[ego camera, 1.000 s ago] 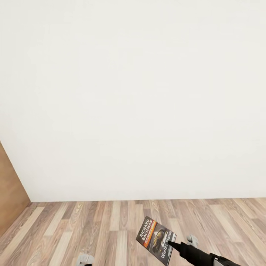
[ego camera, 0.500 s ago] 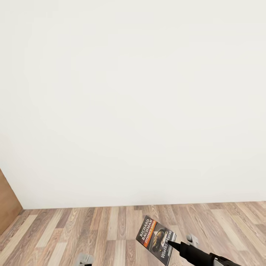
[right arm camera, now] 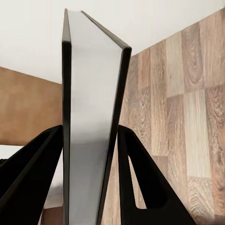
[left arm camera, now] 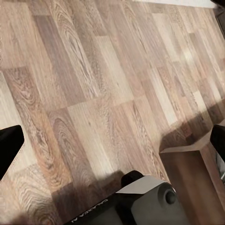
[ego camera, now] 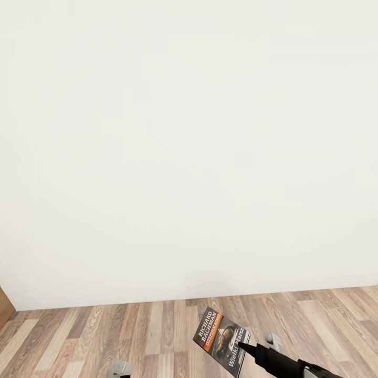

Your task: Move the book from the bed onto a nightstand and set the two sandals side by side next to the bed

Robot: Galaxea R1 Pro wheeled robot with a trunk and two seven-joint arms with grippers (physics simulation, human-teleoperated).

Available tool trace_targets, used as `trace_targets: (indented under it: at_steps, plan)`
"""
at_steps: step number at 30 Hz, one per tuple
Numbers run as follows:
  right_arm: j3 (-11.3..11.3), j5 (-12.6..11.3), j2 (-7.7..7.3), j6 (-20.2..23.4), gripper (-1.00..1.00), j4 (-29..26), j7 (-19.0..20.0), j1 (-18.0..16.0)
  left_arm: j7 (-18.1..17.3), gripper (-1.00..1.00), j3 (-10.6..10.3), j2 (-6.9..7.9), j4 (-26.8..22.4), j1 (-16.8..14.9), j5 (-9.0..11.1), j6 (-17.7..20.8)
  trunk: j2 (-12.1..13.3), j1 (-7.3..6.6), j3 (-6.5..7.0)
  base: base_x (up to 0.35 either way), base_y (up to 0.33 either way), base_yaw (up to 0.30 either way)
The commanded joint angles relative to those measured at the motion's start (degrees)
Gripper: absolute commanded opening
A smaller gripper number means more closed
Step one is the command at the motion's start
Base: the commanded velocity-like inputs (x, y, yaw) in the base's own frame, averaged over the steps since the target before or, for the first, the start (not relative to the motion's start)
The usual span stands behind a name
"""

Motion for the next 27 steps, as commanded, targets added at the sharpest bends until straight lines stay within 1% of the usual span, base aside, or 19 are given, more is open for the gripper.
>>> trace_targets:
  at_steps: [1, 27]
  plan:
    - [0.24, -0.61, 0.02, 0.38, -1.0, 0.16, 0.3, -0.1, -0.14, 1.0, 0.39, 0.0, 0.03, -0.06, -0.6, -0.42, -0.09, 0.06, -0.1, 0.313, 0.0, -0.001]
    - [0.24, -0.61, 0.01, 0.4, -1.0, 0.16, 0.31, -0.1, -0.14, 1.0, 0.39, 0.0, 0.03, -0.06, -0.6, -0.42, -0.09, 0.06, -0.1, 0.316, 0.0, 0.0]
